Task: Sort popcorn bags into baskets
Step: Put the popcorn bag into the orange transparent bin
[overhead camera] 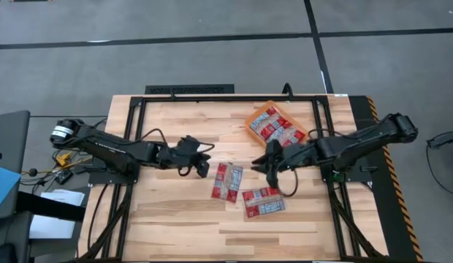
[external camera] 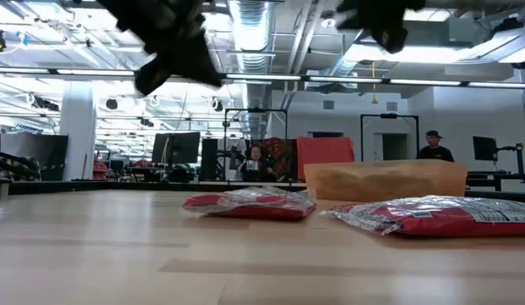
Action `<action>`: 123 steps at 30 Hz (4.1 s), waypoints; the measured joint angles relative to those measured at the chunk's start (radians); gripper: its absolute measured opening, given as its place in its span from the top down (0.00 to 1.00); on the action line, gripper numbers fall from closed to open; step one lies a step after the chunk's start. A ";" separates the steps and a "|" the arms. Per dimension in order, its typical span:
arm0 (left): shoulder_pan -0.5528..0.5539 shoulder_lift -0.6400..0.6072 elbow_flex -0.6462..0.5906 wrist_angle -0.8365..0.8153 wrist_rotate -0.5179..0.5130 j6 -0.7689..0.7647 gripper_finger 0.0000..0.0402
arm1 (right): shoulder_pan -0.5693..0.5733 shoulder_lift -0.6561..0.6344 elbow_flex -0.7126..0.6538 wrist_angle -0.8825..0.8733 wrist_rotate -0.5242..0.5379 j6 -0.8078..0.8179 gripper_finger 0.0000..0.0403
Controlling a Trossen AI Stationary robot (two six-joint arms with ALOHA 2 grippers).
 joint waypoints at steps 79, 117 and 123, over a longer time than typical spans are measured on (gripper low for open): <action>0.042 0.021 0.005 0.682 0.031 0.499 0.97 | -0.224 -0.003 0.013 0.362 -0.001 -0.110 0.37; 0.078 0.017 0.009 0.634 0.109 0.321 0.64 | -0.299 0.017 0.086 0.407 -0.149 -0.262 0.99; 0.109 0.019 0.008 0.627 0.219 0.139 0.45 | -0.291 0.006 0.222 0.172 -0.049 -0.503 0.99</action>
